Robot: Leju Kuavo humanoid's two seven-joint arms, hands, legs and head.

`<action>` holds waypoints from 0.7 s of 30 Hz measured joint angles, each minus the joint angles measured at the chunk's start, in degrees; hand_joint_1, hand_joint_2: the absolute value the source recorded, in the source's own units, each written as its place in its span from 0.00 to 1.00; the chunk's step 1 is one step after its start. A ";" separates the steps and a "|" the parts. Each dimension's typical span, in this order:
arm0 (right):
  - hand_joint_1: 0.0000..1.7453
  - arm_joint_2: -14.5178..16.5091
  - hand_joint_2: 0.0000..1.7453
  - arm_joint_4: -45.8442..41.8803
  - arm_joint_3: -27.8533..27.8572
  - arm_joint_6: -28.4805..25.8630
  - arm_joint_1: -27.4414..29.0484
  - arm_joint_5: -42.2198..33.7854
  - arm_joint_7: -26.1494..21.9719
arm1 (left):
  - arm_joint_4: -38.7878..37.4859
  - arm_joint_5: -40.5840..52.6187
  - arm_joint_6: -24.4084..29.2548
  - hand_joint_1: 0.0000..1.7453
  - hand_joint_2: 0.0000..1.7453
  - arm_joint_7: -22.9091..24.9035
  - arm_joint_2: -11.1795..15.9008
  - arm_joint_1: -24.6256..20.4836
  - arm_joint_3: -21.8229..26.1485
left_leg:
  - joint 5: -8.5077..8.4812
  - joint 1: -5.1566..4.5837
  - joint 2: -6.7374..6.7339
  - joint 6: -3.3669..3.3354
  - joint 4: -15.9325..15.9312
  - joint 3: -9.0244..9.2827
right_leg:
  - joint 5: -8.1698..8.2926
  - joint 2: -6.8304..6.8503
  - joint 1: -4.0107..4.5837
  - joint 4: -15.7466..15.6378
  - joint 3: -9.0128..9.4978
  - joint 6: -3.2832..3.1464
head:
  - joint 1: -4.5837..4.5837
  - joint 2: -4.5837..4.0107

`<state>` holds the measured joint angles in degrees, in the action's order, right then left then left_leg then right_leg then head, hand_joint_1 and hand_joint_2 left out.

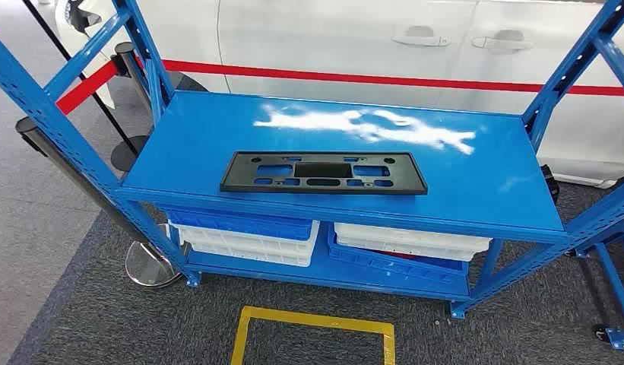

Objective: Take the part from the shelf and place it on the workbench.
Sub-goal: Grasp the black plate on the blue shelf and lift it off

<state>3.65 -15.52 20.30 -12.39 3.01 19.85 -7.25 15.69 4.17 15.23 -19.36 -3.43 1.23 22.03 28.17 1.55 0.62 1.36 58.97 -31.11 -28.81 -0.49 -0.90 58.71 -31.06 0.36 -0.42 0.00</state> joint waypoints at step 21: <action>0.00 1.36 0.00 -18.55 -3.12 -2.83 0.29 1.12 -20.34 | -2.29 4.59 4.22 0.00 0.00 -5.05 -0.89 -1.27 3.78 | -0.04 -0.04 0.01 -0.04 0.01 0.00 | 0.02 0.01 -0.03 0.00 0.05 0.02 | 0.01 0.00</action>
<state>5.01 -34.07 17.19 -15.22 3.30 20.97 -27.59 13.40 8.76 19.46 -24.41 -4.32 -0.03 25.81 28.13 1.51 0.63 1.32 58.98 -31.11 -28.79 -0.48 -0.93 58.71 -31.01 0.38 -0.40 0.00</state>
